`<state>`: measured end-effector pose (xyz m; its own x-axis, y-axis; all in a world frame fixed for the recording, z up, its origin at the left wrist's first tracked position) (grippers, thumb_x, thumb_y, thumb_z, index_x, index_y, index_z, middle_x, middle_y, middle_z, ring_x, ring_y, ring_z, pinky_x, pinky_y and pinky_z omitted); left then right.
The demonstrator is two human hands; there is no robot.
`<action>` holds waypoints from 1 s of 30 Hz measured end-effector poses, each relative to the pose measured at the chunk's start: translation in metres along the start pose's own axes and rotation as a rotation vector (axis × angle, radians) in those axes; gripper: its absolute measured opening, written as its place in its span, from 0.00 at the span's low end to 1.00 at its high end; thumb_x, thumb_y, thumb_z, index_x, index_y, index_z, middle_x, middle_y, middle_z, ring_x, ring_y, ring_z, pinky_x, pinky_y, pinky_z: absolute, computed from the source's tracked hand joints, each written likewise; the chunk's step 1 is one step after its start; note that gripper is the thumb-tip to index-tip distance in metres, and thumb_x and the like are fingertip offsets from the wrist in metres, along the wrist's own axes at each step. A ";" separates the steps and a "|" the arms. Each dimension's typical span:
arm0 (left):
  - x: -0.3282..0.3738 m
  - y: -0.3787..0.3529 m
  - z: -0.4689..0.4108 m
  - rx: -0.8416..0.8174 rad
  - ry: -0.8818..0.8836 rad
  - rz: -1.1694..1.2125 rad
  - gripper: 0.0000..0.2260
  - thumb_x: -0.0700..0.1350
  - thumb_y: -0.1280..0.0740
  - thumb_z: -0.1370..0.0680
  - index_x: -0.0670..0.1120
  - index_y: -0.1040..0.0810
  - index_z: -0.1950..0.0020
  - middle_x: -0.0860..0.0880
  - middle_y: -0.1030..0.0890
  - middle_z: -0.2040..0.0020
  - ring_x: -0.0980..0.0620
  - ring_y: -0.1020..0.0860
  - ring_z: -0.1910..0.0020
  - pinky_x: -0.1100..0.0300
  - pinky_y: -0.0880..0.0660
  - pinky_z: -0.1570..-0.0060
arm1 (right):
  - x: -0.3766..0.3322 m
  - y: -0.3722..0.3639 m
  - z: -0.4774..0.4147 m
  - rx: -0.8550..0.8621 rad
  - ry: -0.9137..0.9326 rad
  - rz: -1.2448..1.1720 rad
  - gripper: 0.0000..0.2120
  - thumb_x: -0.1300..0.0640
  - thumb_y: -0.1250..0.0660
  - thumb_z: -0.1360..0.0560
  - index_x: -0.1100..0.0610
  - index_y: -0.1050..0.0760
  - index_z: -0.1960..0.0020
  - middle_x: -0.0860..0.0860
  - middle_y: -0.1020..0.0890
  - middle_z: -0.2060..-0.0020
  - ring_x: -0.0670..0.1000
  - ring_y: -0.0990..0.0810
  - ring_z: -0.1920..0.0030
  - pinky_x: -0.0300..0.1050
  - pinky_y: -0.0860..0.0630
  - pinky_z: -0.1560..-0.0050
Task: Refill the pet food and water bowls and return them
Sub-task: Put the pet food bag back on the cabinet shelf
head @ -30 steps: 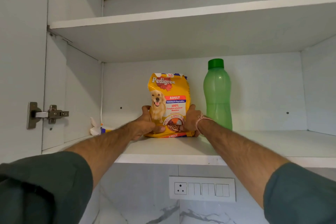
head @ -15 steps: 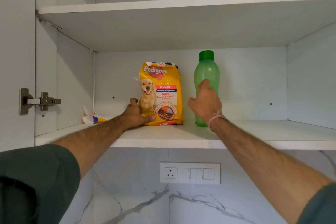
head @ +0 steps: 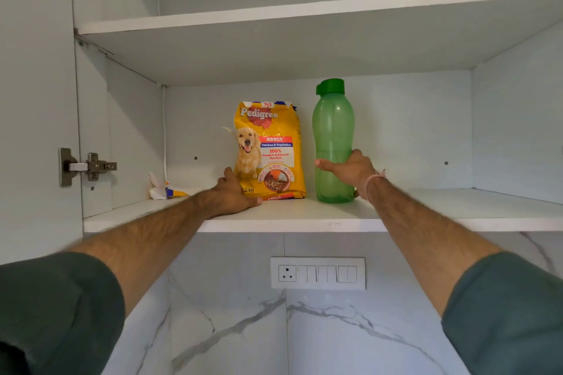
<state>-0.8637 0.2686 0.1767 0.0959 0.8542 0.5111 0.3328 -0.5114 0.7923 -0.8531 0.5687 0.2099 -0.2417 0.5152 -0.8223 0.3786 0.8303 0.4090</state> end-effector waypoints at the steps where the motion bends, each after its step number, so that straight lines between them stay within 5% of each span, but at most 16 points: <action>1: 0.002 0.000 0.005 -0.007 -0.005 0.010 0.47 0.60 0.24 0.27 0.44 0.50 0.20 0.41 0.36 0.24 0.42 0.32 0.26 0.46 0.30 0.29 | -0.001 0.000 0.005 -0.011 -0.002 -0.004 0.50 0.33 0.22 0.34 0.59 0.36 0.24 0.58 0.28 0.30 0.61 0.27 0.30 0.58 0.27 0.29; 6: 0.022 0.004 0.044 -0.008 -0.048 0.107 0.38 0.56 0.25 0.25 0.47 0.41 0.23 0.45 0.27 0.29 0.44 0.26 0.33 0.53 0.25 0.41 | -0.018 0.004 0.044 -0.034 0.013 -0.054 0.52 0.34 0.20 0.36 0.58 0.36 0.24 0.57 0.27 0.30 0.60 0.27 0.30 0.60 0.26 0.30; 10: 0.036 0.012 0.086 0.091 -0.064 0.319 0.24 0.56 0.25 0.25 0.49 0.29 0.35 0.47 0.22 0.37 0.47 0.22 0.39 0.53 0.23 0.43 | -0.034 0.010 0.083 -0.041 0.024 -0.103 0.46 0.36 0.19 0.36 0.57 0.32 0.28 0.55 0.23 0.34 0.58 0.24 0.33 0.55 0.23 0.38; 16: 0.066 0.039 0.145 0.170 -0.200 0.568 0.13 0.55 0.27 0.23 0.51 0.26 0.47 0.51 0.20 0.45 0.50 0.22 0.45 0.60 0.28 0.58 | -0.061 0.023 0.150 0.056 0.111 -0.144 0.41 0.39 0.17 0.38 0.56 0.28 0.33 0.52 0.19 0.39 0.53 0.21 0.42 0.47 0.21 0.44; 21: 0.088 0.070 0.192 0.172 -0.268 0.755 0.19 0.57 0.29 0.21 0.46 0.26 0.39 0.46 0.21 0.39 0.46 0.20 0.42 0.47 0.23 0.39 | -0.069 0.031 0.213 0.026 0.130 -0.117 0.41 0.39 0.16 0.39 0.55 0.27 0.34 0.51 0.18 0.42 0.53 0.19 0.42 0.53 0.19 0.40; 25: 0.102 0.076 0.231 0.100 -0.329 0.901 0.29 0.57 0.27 0.23 0.46 0.33 0.28 0.44 0.23 0.34 0.47 0.22 0.43 0.52 0.23 0.47 | -0.045 0.028 0.260 0.002 0.097 -0.091 0.40 0.41 0.16 0.39 0.57 0.27 0.35 0.51 0.18 0.42 0.53 0.18 0.42 0.51 0.19 0.41; 30: 0.105 0.056 0.263 0.021 -0.410 0.824 0.39 0.58 0.23 0.27 0.49 0.38 0.22 0.48 0.25 0.33 0.49 0.24 0.35 0.53 0.24 0.40 | 0.012 0.012 0.300 -0.033 0.032 -0.085 0.40 0.45 0.13 0.41 0.57 0.26 0.36 0.52 0.19 0.41 0.54 0.18 0.42 0.52 0.19 0.40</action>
<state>-0.5887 0.3539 0.1874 0.6338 0.1889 0.7501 0.0282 -0.9747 0.2216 -0.5834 0.5213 0.0869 -0.3005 0.4484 -0.8418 0.3256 0.8778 0.3514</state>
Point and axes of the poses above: each hand's wrist, its own z-axis away from the middle knuckle, its own y-axis out of the back of the hand, x = y × z, the point moved 6 cm from there along -z, towards the middle knuckle
